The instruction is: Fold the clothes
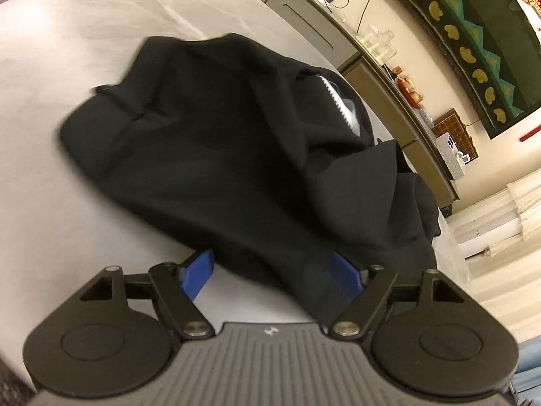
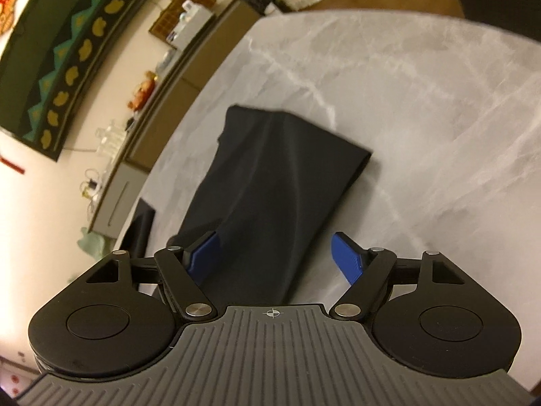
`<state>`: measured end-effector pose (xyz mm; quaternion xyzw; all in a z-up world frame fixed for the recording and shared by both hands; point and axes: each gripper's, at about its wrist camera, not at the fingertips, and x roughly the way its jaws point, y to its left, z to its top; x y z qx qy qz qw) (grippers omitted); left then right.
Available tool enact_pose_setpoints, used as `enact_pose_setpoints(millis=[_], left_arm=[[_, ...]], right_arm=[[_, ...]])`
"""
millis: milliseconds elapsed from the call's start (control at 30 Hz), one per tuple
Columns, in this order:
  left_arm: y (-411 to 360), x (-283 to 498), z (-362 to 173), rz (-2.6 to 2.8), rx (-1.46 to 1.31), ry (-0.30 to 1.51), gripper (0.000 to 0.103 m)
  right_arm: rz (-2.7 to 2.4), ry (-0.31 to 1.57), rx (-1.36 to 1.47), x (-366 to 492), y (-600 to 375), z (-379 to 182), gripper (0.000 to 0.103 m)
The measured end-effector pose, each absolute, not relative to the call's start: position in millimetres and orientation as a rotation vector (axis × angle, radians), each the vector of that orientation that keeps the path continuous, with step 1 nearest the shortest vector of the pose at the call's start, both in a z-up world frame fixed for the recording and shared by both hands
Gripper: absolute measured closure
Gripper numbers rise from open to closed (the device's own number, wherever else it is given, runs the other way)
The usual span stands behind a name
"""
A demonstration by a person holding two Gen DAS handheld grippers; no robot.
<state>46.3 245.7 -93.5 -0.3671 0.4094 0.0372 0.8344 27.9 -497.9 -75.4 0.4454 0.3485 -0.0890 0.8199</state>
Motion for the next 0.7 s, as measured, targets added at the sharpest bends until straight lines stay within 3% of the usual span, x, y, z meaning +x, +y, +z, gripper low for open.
enact_pose_setpoints(millis=[33,100,133,167,200,233,267,300,433,533,633,700], left_arm=[[247,55,-94,0.087,-0.783,0.869,0.031],[251,71,-97,0.108,-0.798,0.891,0.064],[252,79,-100,0.106,-0.811,0.909,0.090],[253,87,-104,0.100,-0.821,0.923,0.095],[254,95,-105,0.105,-0.814,0.928,0.096],[254,102,-105,0.113,-0.798,0.928,0.097],[255,108,-104,0.118,-0.781,0.921,0.098],[256,114,-102,0.120,-0.763,0.911,0.098],[280,143,-74,0.100,-0.799,0.748,0.100],[304,152,-41,0.039,-0.875,0.549,0.100],[317,125,-10,-0.019,-0.907,0.389,0.100],[319,103,-3,-0.015,-0.890,0.383,0.100]], right_arm=[[-0.184,0.755,0.952,31,-498,-79,0.026],[-0.173,0.771,0.952,45,-497,-83,0.026],[-0.167,0.756,0.942,52,-497,-82,0.026],[-0.162,0.741,0.933,59,-496,-80,0.026],[-0.156,0.726,0.923,66,-496,-79,0.026],[-0.151,0.711,0.913,73,-496,-77,0.042],[-0.145,0.697,0.904,81,-496,-76,0.075],[-0.140,0.682,0.894,88,-496,-74,0.096],[-0.111,0.606,0.858,116,-495,-65,0.103],[-0.058,0.421,0.832,124,-487,-35,0.103],[-0.006,0.248,0.776,97,-475,2,0.103],[-0.004,0.267,0.744,71,-469,10,0.103]])
